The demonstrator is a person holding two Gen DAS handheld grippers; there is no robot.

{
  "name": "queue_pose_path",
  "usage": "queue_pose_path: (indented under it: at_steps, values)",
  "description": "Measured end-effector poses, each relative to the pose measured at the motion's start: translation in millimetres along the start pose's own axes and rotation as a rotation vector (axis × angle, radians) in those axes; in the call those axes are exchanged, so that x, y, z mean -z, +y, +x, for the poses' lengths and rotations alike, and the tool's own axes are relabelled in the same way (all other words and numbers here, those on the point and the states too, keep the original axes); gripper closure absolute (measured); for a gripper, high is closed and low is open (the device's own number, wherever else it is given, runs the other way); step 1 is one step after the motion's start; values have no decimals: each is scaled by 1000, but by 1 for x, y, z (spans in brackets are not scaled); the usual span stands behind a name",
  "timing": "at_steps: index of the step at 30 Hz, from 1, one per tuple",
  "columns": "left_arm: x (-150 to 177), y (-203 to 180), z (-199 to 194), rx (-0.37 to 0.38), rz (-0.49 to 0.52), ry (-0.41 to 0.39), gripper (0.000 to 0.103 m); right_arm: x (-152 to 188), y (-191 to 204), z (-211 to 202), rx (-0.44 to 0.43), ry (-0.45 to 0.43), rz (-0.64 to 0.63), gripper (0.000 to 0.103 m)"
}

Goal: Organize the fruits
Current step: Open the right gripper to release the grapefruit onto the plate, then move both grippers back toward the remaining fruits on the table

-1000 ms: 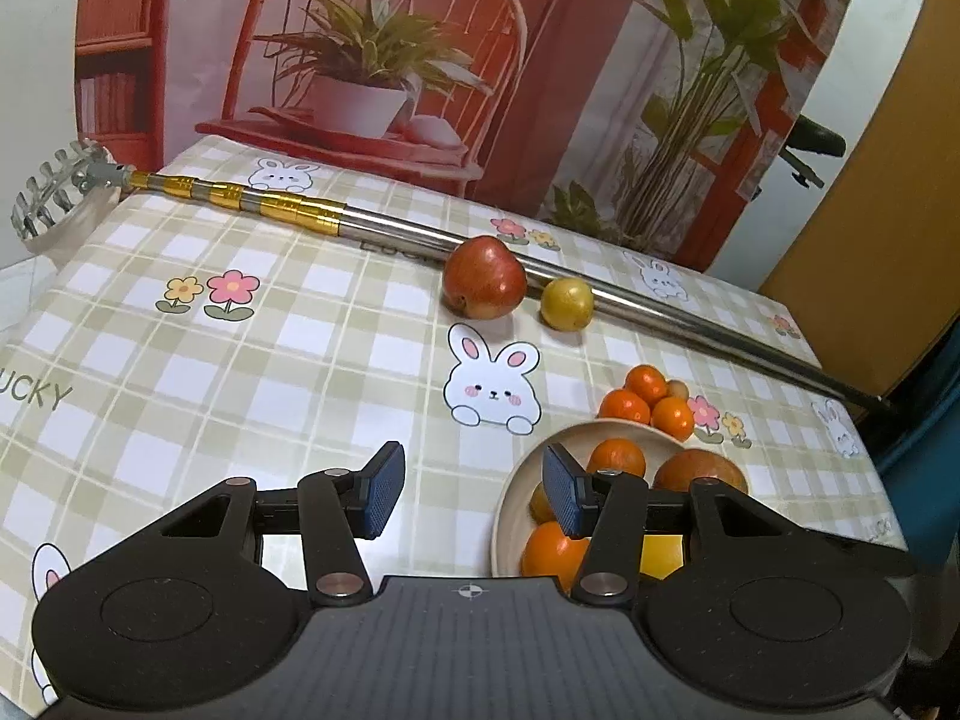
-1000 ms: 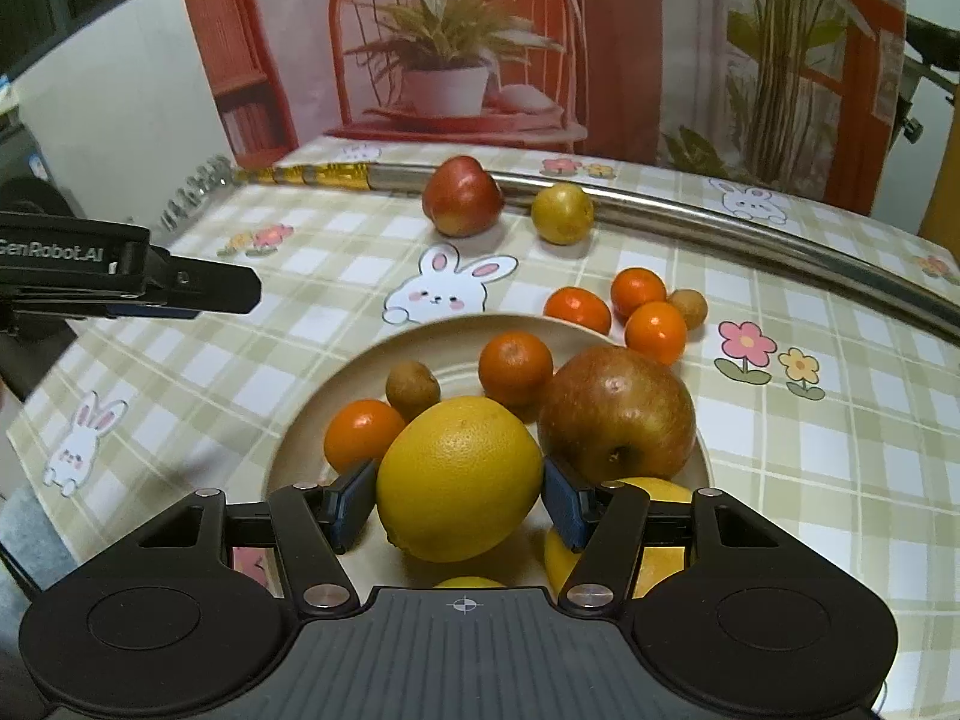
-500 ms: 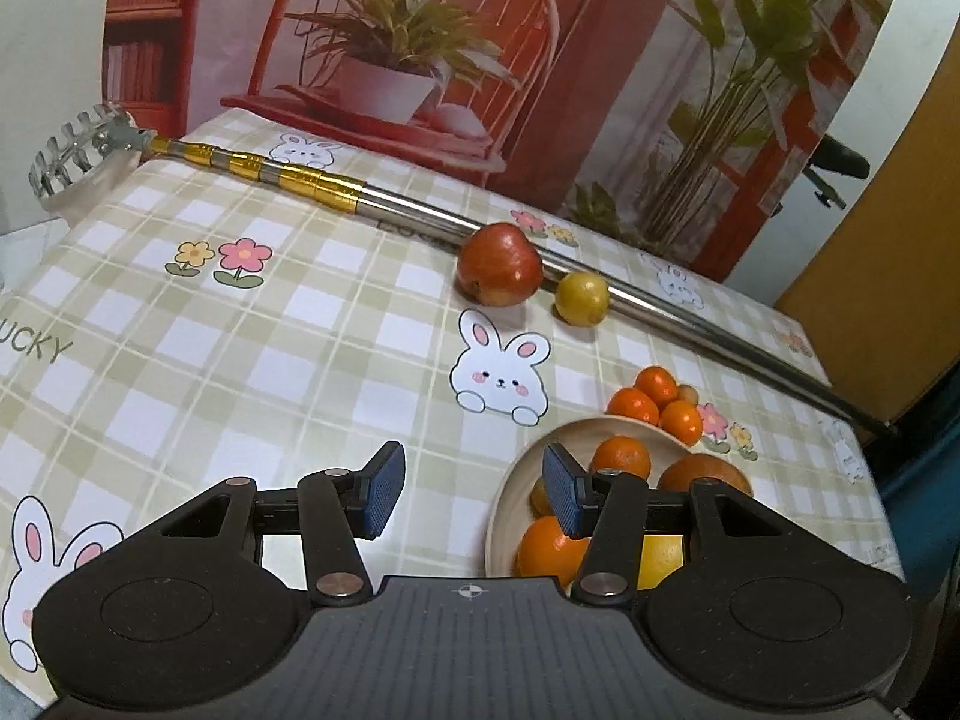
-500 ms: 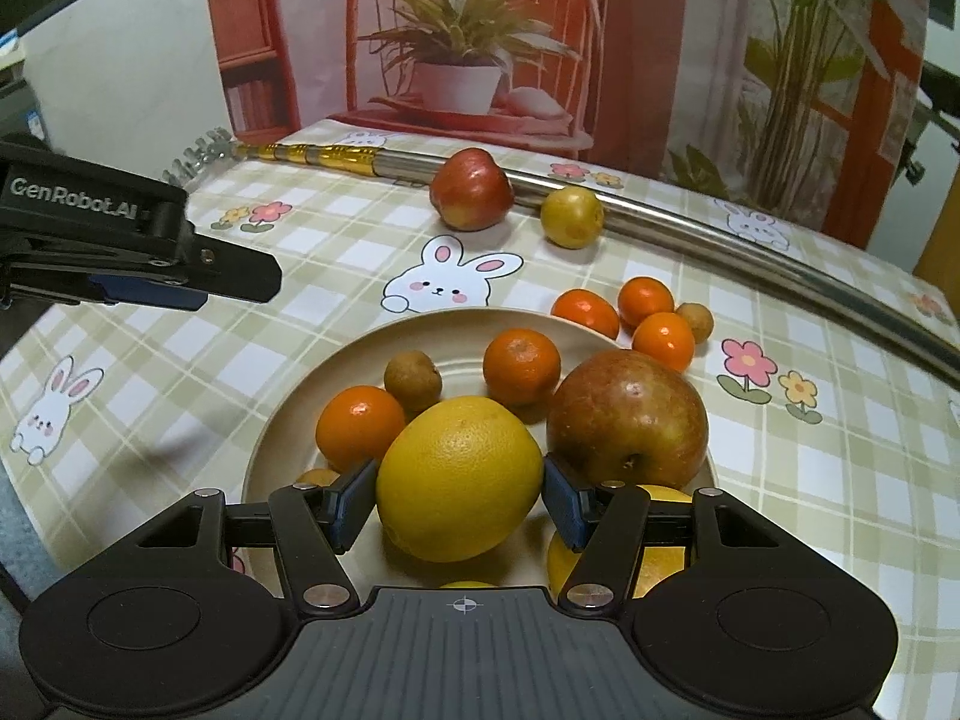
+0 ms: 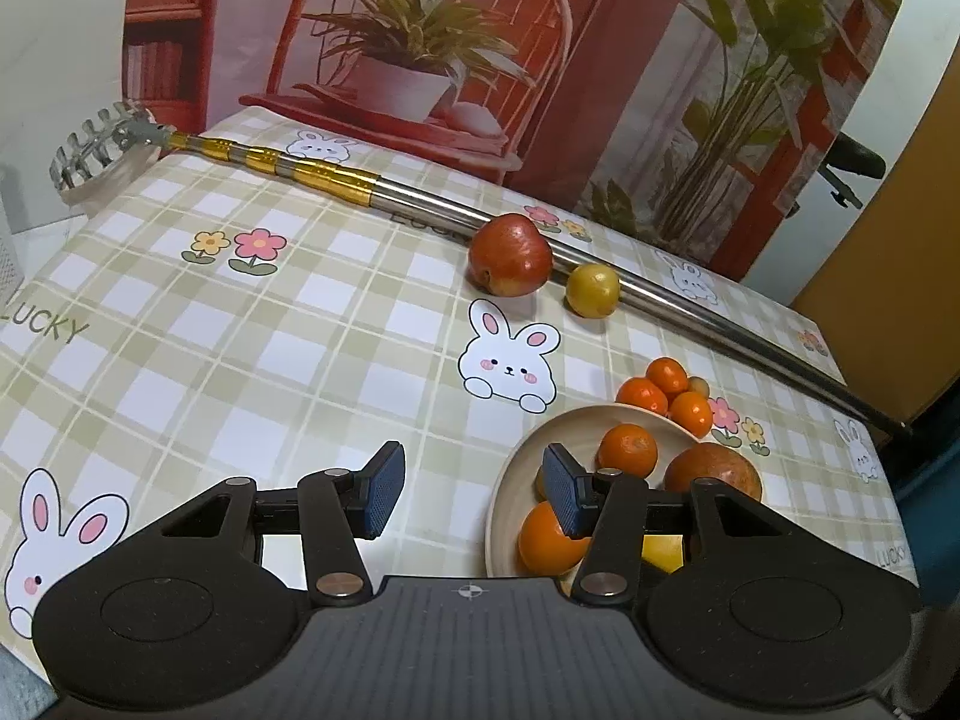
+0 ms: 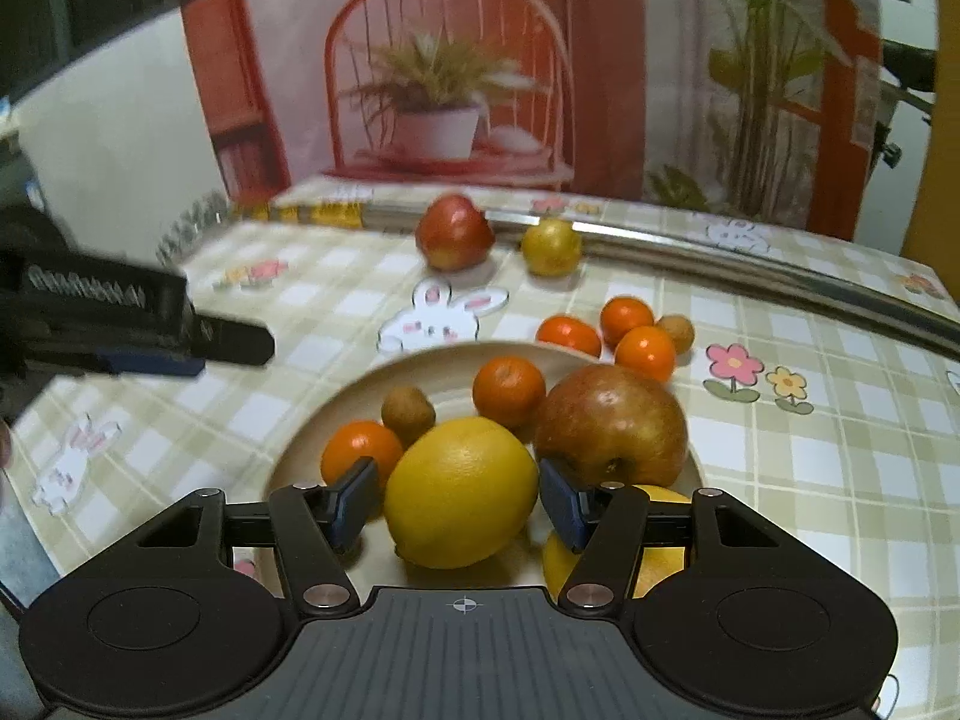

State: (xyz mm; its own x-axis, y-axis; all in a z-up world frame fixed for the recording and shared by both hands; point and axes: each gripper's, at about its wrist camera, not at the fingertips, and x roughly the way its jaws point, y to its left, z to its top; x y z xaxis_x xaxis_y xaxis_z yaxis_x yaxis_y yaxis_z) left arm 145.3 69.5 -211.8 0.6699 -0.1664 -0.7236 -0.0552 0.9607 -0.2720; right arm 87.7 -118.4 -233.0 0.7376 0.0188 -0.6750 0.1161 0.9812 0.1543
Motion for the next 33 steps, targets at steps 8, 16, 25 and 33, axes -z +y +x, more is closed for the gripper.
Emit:
queue_pose_path:
  at_steps: [8,16,25,33]
  values:
    - [10,-9,-4,-17,33,2,50,9,-11,-30,-20,-140,51,47]
    - [14,-11,-8,-29,47,3,50,21,-22,-45,-11,-201,111,47]
    - [18,-18,-9,-44,81,9,50,26,-38,-52,1,-233,176,47]
    - [-1,-29,-9,-1,165,7,50,0,-67,-65,41,-289,208,47]
